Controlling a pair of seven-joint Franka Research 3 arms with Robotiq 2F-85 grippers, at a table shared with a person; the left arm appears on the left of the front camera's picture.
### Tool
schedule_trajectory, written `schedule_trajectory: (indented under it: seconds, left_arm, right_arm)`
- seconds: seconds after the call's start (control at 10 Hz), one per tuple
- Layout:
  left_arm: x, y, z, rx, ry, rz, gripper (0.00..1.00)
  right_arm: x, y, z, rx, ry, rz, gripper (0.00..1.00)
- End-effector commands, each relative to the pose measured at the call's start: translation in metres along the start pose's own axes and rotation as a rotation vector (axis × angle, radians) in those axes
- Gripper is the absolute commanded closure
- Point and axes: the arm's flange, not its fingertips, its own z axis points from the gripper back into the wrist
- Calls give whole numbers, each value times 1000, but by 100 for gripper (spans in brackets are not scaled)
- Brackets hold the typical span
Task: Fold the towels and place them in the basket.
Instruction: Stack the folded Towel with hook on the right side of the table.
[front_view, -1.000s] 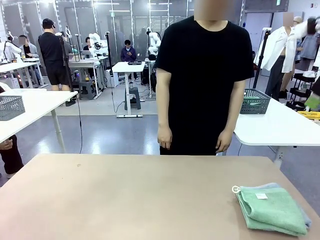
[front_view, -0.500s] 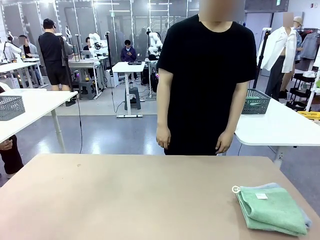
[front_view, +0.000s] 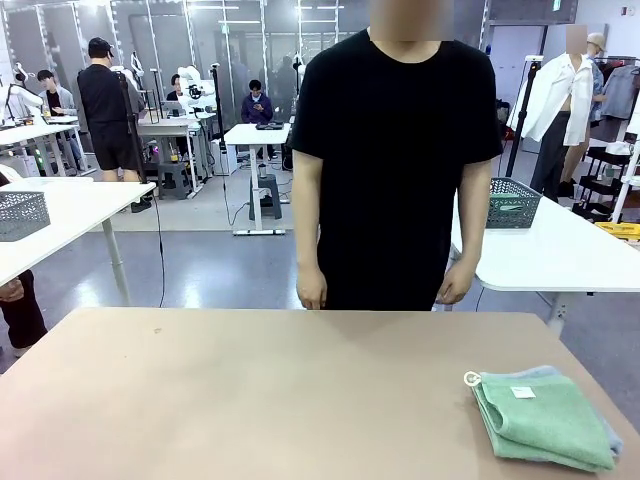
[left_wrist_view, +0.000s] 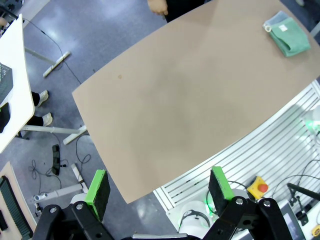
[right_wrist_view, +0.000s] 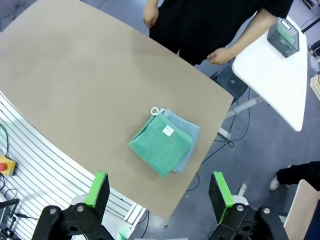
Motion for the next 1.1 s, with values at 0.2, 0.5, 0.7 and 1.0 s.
schedule_trajectory:
  seconds: [0.2, 0.5, 0.7, 1.0]
  left_arm:
    - [1, 0, 2, 6, 2, -1, 0]
    - [1, 0, 2, 6, 2, -1, 0]
    - [1, 0, 2, 6, 2, -1, 0]
    - [1, 0, 2, 6, 2, -1, 0]
  right_arm:
    - [0, 2, 4, -7, -12, 9, 0]
    - [0, 2, 4, -7, -12, 9, 0]
    - [0, 2, 4, -7, -12, 9, 0]
    - [0, 2, 4, -7, -12, 9, 0]
